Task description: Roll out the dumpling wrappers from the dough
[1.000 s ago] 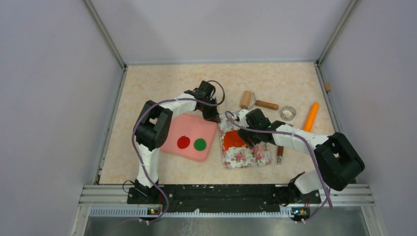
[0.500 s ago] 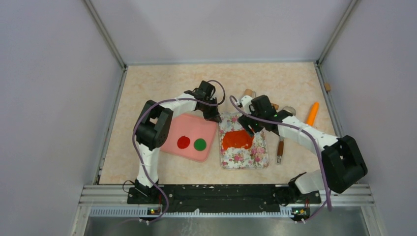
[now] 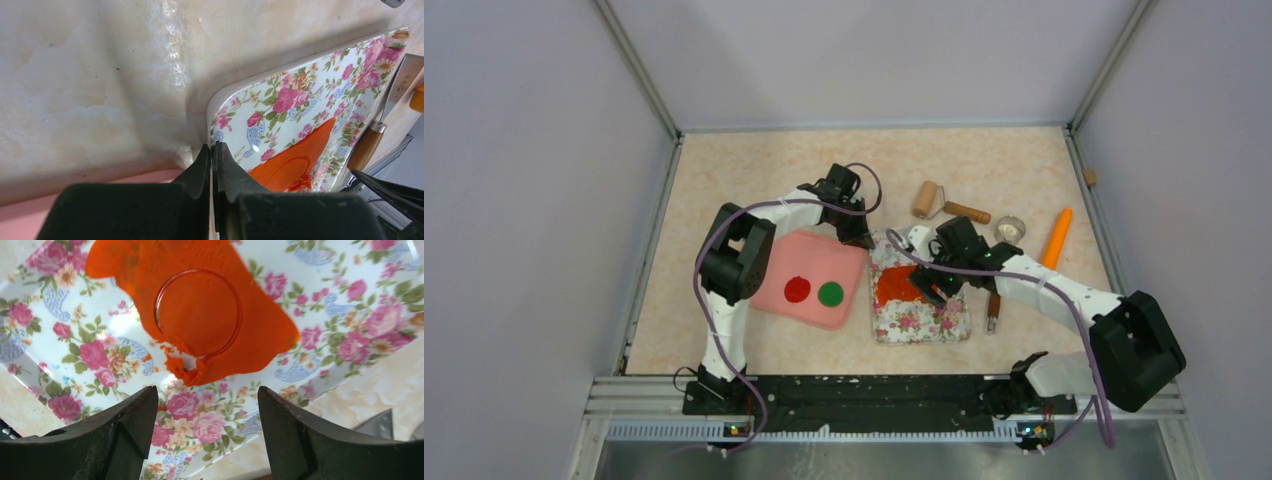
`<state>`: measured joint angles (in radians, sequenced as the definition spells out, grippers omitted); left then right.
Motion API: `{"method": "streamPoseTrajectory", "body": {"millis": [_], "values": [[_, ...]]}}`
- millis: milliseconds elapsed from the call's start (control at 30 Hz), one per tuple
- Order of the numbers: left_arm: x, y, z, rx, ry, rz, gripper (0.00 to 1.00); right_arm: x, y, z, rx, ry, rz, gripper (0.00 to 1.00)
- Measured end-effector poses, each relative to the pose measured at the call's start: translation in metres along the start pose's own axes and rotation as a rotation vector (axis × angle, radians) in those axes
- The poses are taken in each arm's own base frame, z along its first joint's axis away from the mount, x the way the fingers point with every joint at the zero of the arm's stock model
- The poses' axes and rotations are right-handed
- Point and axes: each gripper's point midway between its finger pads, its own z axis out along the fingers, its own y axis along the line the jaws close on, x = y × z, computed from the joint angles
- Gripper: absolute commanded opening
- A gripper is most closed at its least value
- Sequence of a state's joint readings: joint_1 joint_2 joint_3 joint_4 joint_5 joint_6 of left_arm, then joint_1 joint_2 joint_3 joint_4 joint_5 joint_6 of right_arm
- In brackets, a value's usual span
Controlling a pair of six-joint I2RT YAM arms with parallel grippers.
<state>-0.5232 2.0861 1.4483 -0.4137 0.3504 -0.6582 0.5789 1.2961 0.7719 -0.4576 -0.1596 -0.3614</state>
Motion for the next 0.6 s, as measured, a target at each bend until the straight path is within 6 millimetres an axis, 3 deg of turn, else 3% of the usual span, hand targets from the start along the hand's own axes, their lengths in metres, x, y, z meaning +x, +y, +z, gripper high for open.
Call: {"method": "streamPoseTrajectory", "body": {"millis": [100, 333, 600], "values": [[0.0, 0.0, 0.0, 0.001, 0.001, 0.002, 0.0, 0.011, 0.011, 0.006, -0.023, 0.04, -0.014, 0.75], [0.0, 0.0, 0.0, 0.003, 0.0, 0.003, 0.0, 0.007, 0.023, 0.021, -0.015, 0.058, -0.074, 0.77], [0.0, 0.0, 0.0, 0.005, 0.002, 0.002, 0.0, 0.017, 0.007, 0.031, 0.08, 0.12, -0.128, 0.73]]}}
